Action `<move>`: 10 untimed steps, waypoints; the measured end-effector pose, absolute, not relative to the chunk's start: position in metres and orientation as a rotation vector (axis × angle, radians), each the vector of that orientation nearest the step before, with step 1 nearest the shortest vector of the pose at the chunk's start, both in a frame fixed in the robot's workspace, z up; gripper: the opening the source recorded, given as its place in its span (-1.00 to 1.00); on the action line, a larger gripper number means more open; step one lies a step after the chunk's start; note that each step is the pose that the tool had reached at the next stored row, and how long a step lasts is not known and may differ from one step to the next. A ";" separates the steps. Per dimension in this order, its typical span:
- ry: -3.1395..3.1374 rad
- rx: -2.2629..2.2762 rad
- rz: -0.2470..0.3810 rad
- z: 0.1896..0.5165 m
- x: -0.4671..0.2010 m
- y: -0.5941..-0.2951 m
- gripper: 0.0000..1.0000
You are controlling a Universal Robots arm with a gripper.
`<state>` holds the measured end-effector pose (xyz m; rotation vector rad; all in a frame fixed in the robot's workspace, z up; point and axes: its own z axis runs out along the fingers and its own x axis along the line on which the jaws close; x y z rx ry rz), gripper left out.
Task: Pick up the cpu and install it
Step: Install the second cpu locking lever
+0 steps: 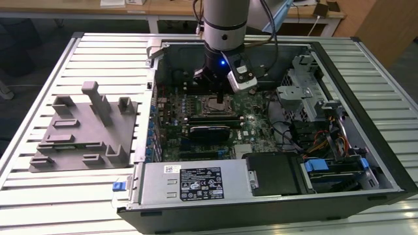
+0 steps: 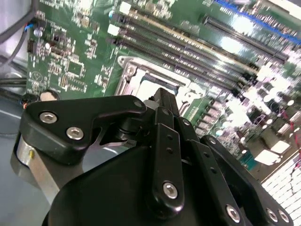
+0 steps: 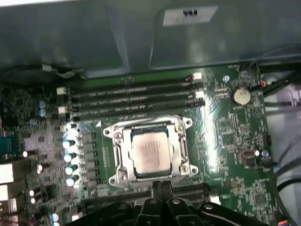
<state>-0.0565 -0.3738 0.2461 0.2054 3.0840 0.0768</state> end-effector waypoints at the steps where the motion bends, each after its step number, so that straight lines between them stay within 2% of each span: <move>1: 3.084 0.205 0.077 0.246 -0.057 -0.376 -0.79; 10: 3.084 0.206 0.088 0.243 -0.059 -0.389 -0.79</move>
